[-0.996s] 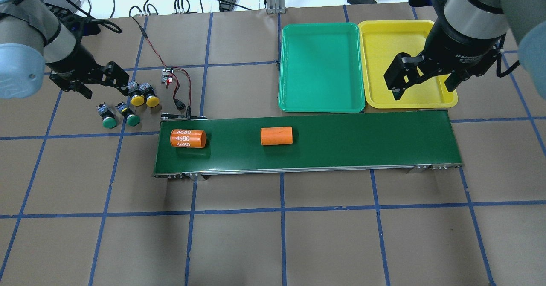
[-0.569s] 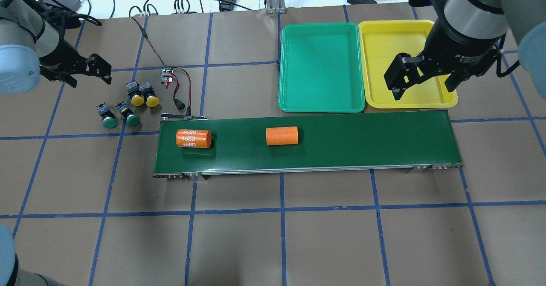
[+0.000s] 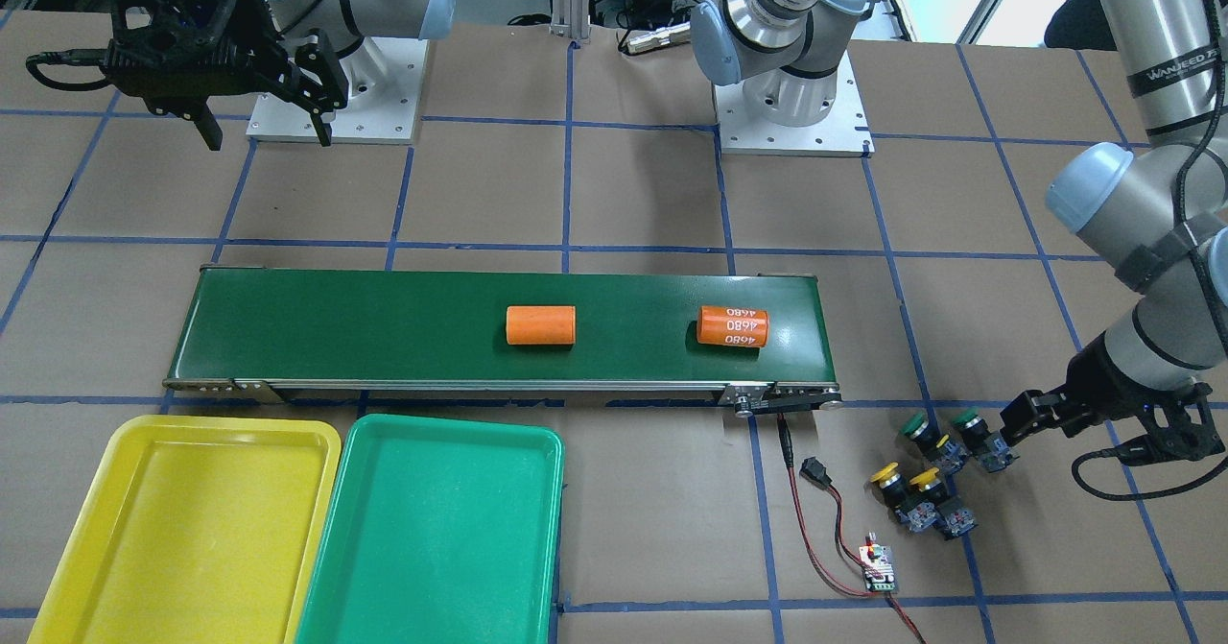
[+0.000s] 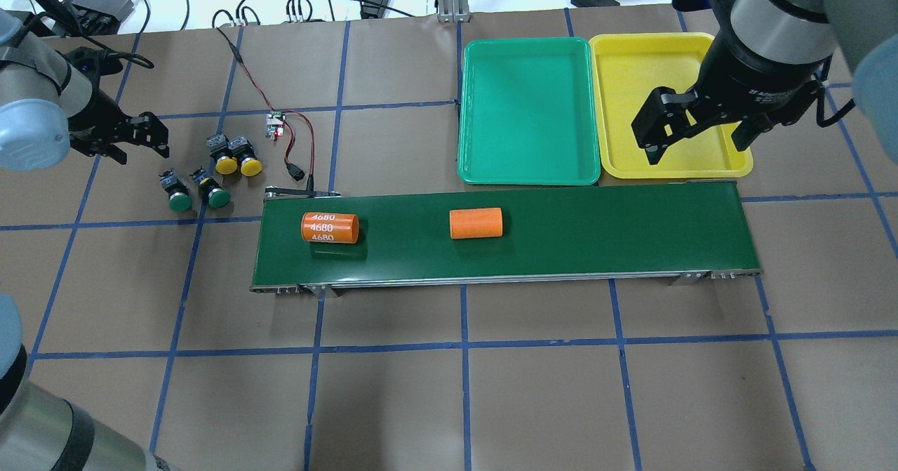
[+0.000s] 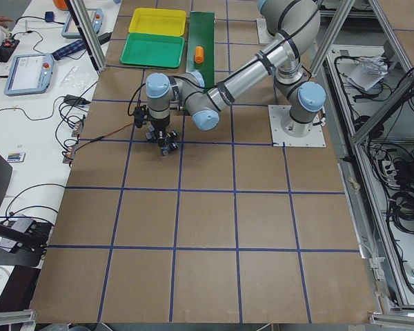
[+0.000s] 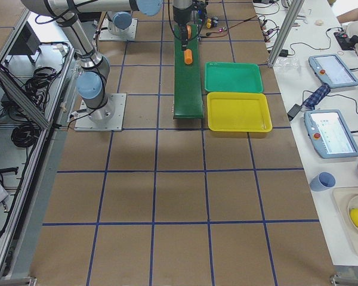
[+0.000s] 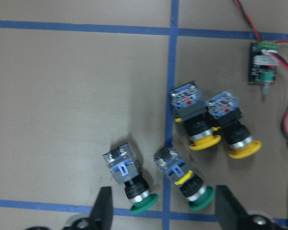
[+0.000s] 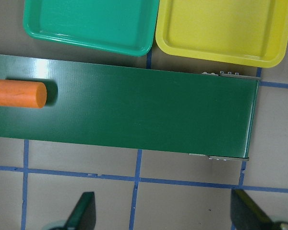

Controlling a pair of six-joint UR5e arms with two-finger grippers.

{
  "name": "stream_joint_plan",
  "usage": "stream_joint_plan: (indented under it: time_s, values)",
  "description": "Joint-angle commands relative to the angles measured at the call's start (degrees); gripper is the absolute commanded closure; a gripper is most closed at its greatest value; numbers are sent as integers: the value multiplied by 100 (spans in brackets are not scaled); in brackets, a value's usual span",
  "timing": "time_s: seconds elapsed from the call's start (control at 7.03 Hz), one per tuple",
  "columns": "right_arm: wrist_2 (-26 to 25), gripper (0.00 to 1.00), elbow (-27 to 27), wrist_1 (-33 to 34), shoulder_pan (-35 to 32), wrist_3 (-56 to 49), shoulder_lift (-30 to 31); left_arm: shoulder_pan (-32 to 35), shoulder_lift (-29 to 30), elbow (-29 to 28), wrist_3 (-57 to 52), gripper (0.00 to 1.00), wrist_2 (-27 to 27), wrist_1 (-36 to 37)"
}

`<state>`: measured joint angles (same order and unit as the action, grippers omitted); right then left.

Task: Sort buttons by color to trays
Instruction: 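Move the left gripper over the green push-button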

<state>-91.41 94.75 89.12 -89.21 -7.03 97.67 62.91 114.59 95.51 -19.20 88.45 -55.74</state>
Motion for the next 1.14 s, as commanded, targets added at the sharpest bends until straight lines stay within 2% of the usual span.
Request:
stream_joint_plan:
  time_s: [0.0, 0.85, 1.0]
  values:
    - [0, 0, 0, 0, 0, 0, 7, -42, 212, -6, 47, 21, 23, 36]
    - [-9, 0, 0, 0, 0, 0, -2, -51, 704, -15, 171, 21, -3, 169]
    - [-9, 0, 0, -9, 0, 0, -2, -51, 740, -15, 145, 31, 5, 247]
